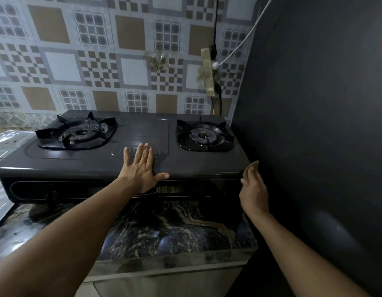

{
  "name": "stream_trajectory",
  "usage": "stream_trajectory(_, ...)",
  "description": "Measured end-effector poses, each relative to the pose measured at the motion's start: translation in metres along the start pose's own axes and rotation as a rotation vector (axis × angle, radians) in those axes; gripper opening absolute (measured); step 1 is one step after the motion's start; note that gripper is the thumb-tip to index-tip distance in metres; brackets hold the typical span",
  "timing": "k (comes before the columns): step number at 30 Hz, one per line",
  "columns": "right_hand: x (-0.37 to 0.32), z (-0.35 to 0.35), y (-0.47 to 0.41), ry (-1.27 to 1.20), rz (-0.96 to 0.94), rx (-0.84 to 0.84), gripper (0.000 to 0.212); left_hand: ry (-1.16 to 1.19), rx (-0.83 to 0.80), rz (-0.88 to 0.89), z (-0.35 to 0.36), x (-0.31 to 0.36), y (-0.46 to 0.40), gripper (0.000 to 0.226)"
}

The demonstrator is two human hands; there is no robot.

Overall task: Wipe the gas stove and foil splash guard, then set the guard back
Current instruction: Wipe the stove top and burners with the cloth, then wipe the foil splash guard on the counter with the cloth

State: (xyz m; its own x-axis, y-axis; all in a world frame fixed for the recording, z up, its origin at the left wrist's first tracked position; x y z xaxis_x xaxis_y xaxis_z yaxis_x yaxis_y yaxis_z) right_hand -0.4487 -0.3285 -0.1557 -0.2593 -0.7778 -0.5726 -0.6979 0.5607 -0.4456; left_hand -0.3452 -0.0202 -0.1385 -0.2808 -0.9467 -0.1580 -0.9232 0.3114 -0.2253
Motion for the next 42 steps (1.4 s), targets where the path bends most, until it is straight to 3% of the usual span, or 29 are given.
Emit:
stream_trajectory(3, -0.002, -0.014, 0.016, 0.248, 0.081, -0.26, 0.028, 0.042, 0.09, -0.028, -0.007, 0.01, 0.008, 0.095)
stream_trajectory(7, -0.027, -0.028, 0.022, 0.24, 0.096, -0.417, 0.027, 0.182, 0.164, -0.029, -0.023, 0.027, 0.019, 0.085)
stream_trajectory(10, -0.059, -0.029, 0.017, -0.068, 0.162, -0.48, 0.036, 0.358, 0.304, -0.016, -0.036, 0.034, 0.029, 0.073)
stream_trajectory(12, -0.082, -0.026, 0.021, -0.375, 0.334, -0.556, 0.033, 0.612, 0.431, -0.08, -0.048, 0.028, 0.038, 0.053)
stream_trajectory(14, -0.102, -0.018, 0.027, -0.626, 0.496, -0.665, 0.035, 0.962, 0.335, -0.228, -0.053, 0.022, 0.05, 0.035)
stream_trajectory(18, -0.144, 0.006, 0.045, -0.852, 0.618, -0.882, 0.044, 1.537, -0.116, -0.586, -0.042, 0.01, 0.078, 0.047)
stream_trajectory(21, -0.173, 0.023, 0.066, -0.907, 0.627, -1.03, 0.051, 1.835, -0.195, -0.728, -0.041, -0.016, 0.098, 0.039)
stream_trajectory(24, -0.202, 0.035, 0.092, -0.843, 0.556, -1.175, 0.046, 1.663, -0.033, -0.678, -0.046, -0.051, 0.117, 0.017)
stream_trajectory(28, -0.228, 0.052, 0.121, -0.786, 0.521, -1.219, 0.025, 1.435, 0.11, -0.748, -0.044, -0.099, 0.138, 0.027)
stream_trajectory(32, -0.252, 0.091, 0.147, -0.651, 0.609, -1.13, 0.063, 1.465, 0.27, -0.879, -0.055, -0.154, 0.162, 0.027)
stream_trajectory(37, -0.304, 0.13, 0.206, -0.557, 0.458, -0.997, 0.063, 1.301, 0.34, -0.877, -0.061, -0.213, 0.197, 0.018)
stream_trajectory(39, -0.332, 0.145, 0.24, -0.64, 0.524, -1.119, 0.077, 1.294, 0.33, -0.849, -0.059, -0.23, 0.212, 0.012)
stream_trajectory(42, -0.371, 0.157, 0.281, -0.846, 0.788, -1.408, 0.104, 1.295, 0.247, -0.774, -0.054, -0.243, 0.23, 0.011)
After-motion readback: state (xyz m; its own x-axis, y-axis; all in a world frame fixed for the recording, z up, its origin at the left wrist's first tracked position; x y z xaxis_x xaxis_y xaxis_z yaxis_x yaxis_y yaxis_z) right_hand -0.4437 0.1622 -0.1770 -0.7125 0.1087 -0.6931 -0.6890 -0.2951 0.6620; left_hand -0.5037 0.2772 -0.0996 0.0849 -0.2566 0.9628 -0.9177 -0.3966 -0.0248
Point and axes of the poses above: each hand's wrist, its own y-axis away from the middle knuckle, its own z-axis out of the palm, x = y × z, the point moved 5 cm from there along -y, towards the middle knuckle, and after that the axes turned 14 degrees about x, right-handed, at the moved point
